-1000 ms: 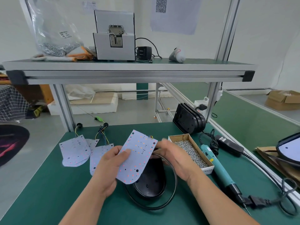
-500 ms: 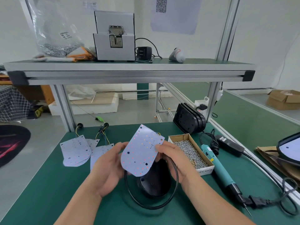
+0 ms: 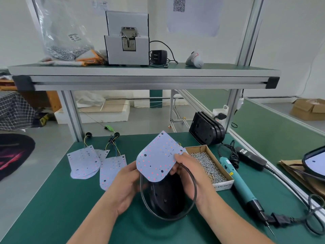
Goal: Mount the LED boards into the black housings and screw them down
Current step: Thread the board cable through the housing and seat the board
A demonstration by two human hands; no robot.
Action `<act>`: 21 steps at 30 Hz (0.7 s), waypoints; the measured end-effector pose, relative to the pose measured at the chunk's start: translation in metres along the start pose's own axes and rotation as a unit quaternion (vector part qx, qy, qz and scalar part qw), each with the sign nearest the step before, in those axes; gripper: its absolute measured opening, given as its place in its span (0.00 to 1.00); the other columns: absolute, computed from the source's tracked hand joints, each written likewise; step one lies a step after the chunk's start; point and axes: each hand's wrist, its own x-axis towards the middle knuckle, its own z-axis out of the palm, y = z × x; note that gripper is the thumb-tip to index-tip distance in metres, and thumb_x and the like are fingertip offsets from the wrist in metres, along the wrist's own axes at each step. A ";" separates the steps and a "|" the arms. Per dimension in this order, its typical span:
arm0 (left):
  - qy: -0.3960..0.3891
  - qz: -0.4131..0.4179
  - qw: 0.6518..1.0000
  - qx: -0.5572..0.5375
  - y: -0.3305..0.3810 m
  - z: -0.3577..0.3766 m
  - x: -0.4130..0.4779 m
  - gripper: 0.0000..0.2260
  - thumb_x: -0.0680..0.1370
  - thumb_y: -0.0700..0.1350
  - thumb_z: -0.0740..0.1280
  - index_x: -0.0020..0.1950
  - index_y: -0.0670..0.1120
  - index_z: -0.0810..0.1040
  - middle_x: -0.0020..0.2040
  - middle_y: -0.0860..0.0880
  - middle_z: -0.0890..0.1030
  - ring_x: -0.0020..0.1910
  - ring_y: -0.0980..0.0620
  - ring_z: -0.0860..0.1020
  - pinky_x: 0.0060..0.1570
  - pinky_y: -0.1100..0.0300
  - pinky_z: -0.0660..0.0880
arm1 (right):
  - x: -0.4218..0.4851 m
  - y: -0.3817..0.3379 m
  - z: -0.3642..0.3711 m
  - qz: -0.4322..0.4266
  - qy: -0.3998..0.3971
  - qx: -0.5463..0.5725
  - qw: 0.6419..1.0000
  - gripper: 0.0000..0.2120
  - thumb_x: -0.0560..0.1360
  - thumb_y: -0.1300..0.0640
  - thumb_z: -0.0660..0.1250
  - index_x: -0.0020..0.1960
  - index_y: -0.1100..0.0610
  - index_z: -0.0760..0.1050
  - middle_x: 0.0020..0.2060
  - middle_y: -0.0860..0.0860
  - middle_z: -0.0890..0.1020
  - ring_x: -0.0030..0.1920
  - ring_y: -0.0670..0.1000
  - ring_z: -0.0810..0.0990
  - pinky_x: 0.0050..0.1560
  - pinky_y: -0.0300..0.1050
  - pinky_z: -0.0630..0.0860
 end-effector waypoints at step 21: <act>0.103 0.063 0.937 0.329 -0.007 0.012 0.002 0.24 0.77 0.78 0.56 0.48 0.61 0.79 0.31 0.58 0.74 0.28 0.58 0.70 0.32 0.62 0.73 | 0.003 -0.010 -0.012 -0.024 0.066 0.053 0.996 0.07 0.81 0.60 0.62 0.49 0.57 0.79 0.36 0.51 0.79 0.33 0.50 0.74 0.36 0.43 0.72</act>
